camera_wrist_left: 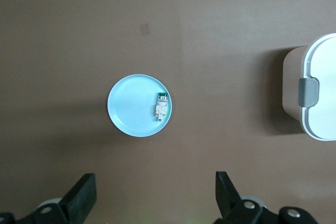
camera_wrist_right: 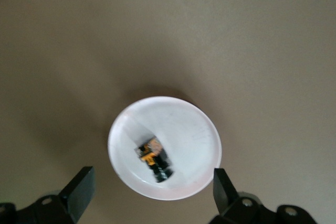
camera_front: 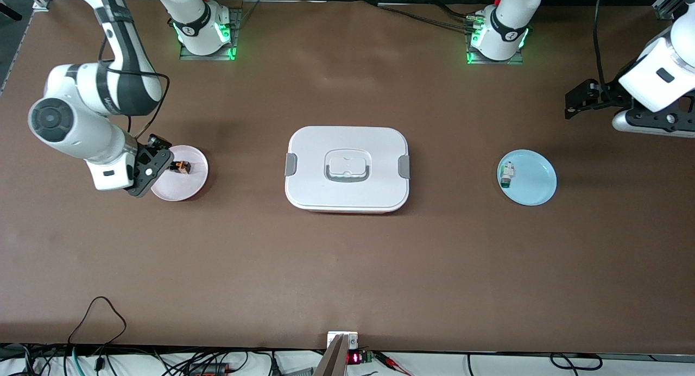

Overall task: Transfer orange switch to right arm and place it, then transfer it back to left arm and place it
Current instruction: 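Raise the right gripper and draw it back from the white plate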

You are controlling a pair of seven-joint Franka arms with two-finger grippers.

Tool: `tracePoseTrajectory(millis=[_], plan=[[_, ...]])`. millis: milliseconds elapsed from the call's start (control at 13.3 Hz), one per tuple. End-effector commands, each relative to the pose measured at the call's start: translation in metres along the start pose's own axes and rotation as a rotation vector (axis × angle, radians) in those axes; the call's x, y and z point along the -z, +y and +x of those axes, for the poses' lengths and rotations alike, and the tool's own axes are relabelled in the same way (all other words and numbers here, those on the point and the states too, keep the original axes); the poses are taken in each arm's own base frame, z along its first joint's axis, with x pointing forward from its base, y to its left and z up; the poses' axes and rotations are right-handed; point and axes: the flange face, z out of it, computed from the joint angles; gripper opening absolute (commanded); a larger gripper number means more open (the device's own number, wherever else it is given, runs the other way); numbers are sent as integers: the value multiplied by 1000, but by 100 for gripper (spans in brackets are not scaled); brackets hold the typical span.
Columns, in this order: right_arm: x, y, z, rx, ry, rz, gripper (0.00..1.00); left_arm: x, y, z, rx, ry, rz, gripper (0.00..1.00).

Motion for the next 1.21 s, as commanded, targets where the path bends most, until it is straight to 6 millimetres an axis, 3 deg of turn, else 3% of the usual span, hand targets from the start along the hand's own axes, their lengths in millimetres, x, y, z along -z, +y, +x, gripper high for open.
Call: tracePoseTrajectory(millis=[0, 151, 377, 754, 905, 1131], plan=[[32, 0, 4, -198, 23, 35, 100, 12, 5, 1, -14, 17, 11, 100], [63, -2, 3, -339, 8, 73, 100, 15, 3, 6, -11, 8, 7, 100], [125, -9, 1, -565, -18, 117, 100, 11, 0, 6, -5, -1, 5, 100], [181, -31, -16, -717, -160, 120, 100, 12, 0, 6, 0, 2, 9, 100], [186, -7, -35, -749, -191, -7, 100, 11, 0, 7, -4, 1, 9, 100], [195, 43, -60, -833, -27, -78, 100, 12, 1, 6, -1, 5, 13, 100]])
